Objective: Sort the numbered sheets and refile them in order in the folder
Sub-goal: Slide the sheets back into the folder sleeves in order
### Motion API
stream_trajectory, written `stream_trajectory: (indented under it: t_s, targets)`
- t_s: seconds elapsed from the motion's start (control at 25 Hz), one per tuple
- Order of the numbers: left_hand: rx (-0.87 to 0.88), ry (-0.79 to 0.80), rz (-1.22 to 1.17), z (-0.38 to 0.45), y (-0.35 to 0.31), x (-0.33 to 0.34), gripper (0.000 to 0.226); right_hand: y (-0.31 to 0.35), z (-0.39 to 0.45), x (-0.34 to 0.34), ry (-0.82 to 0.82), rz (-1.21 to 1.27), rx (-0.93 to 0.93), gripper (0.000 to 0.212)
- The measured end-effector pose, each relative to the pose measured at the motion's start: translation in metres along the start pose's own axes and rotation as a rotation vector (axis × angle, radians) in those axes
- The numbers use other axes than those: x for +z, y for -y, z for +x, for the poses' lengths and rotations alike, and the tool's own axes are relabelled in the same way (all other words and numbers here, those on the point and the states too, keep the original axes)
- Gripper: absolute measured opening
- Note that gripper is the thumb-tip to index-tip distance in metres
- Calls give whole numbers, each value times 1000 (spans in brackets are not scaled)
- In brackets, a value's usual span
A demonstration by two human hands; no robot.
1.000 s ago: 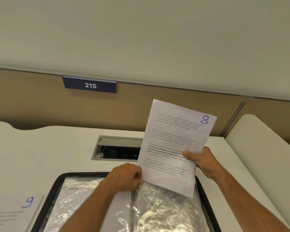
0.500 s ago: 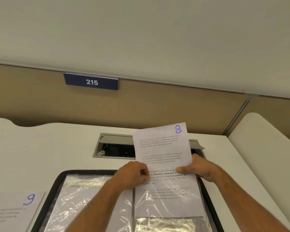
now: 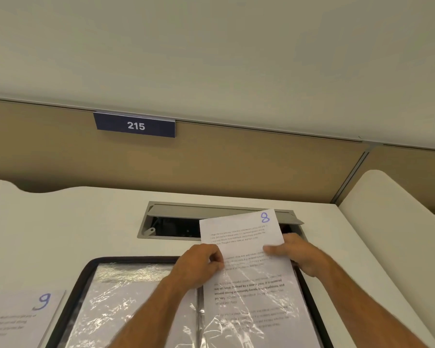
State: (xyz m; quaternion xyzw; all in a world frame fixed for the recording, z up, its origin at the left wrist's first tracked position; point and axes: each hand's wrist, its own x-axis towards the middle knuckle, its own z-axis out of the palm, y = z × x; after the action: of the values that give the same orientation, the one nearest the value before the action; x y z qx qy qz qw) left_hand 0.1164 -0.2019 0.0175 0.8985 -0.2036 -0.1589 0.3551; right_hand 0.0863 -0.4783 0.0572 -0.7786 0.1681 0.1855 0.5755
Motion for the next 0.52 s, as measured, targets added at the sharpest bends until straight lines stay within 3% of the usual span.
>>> stream_trajectory:
  t_s: [0.08, 0.24, 0.4, 0.52]
  targets:
    - [0, -12, 8, 0, -1, 1, 6, -2, 3, 1, -96, 73, 12, 24]
    - [-8, -29, 38, -1, -4, 3, 9, -5, 1, -8, 40, -226, 160, 27]
    - [-19, -37, 54, -1, -4, 4, 6, -3, 2, -2, -79, -49, 36, 19]
    - [-18, -56, 72, -1, -4, 5, 5, -5, 5, -4, -100, -252, 69, 24]
